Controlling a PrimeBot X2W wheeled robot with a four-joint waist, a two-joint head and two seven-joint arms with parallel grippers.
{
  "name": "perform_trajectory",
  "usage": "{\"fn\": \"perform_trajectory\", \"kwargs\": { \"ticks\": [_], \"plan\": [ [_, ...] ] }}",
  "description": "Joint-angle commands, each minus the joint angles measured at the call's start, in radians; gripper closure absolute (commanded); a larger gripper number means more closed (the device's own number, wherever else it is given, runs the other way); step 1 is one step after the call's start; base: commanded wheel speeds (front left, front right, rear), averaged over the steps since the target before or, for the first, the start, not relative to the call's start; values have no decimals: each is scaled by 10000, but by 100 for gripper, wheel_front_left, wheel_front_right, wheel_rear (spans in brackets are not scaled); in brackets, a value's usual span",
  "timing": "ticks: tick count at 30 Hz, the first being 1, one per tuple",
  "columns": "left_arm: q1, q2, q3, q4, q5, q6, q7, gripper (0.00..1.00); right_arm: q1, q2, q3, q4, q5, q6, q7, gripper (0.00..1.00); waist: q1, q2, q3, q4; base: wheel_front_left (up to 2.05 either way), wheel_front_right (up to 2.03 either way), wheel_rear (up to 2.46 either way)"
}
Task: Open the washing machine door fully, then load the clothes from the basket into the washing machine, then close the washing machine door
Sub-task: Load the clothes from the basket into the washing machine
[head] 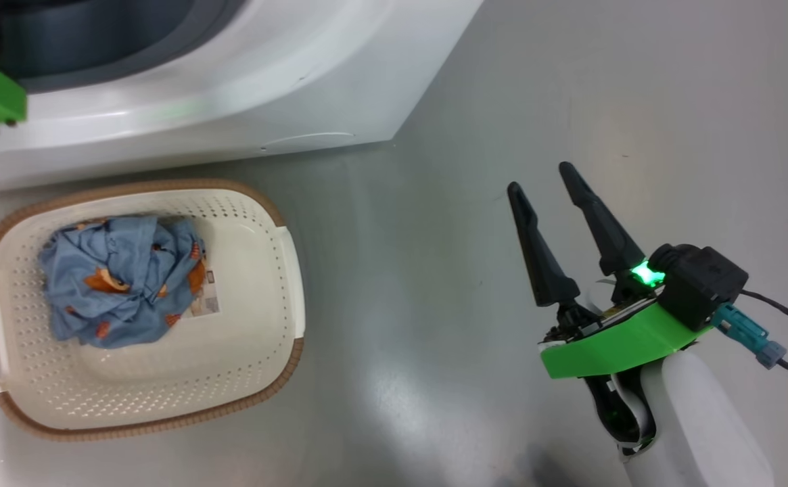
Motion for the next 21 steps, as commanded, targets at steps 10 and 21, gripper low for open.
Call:
{"fn": "perform_trajectory", "kwargs": {
  "ticks": [10,21],
  "plan": [
    [2320,-163,2123,-1774,1412,-30,-79,0,519,-295,-178,-197,-66,16,-48,0,0,0,-712,564,0,0,0],
    [4732,-1222,3741,-2835,2696,-30,-79,0,1315,-875,-533,2,159,16,-48,0,0,0,-2104,1132,0,0,0]
  ]
}}
